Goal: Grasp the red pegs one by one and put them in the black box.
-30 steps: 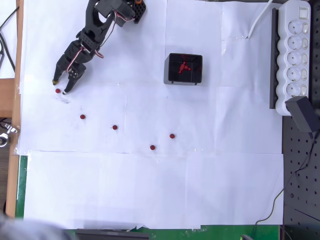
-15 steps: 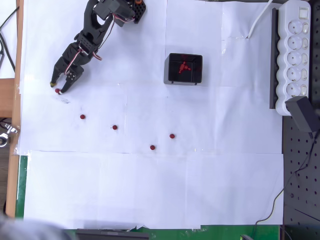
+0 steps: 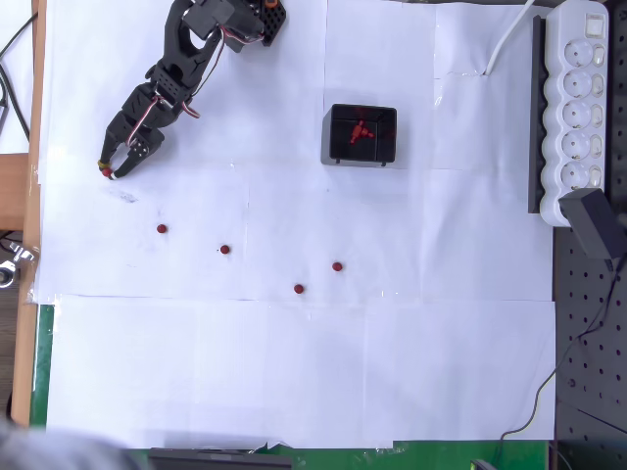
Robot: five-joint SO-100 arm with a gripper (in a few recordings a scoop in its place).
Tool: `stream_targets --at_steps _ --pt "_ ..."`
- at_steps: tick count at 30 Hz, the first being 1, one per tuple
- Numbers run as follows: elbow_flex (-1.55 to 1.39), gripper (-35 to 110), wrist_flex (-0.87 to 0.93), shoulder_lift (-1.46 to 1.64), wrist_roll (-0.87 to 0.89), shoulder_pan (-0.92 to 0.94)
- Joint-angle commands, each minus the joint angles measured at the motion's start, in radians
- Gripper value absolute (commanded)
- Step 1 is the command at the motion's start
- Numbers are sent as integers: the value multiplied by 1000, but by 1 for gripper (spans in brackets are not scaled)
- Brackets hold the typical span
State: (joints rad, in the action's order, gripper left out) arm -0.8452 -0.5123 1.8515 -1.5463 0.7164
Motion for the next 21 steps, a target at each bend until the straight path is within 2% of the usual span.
stream_targets --at_steps 1,3,5,12,17,21 --pt "6 0 225 -178 -25 -26" --pt "-6 0 402 -282 -37 -49" --pt "-86 0 741 -382 -57 -87" --pt "-351 0 1568 -626 -172 -302" --pt "-620 0 2008 -684 -291 -555" --pt "-830 0 2261 -680 -434 -847"
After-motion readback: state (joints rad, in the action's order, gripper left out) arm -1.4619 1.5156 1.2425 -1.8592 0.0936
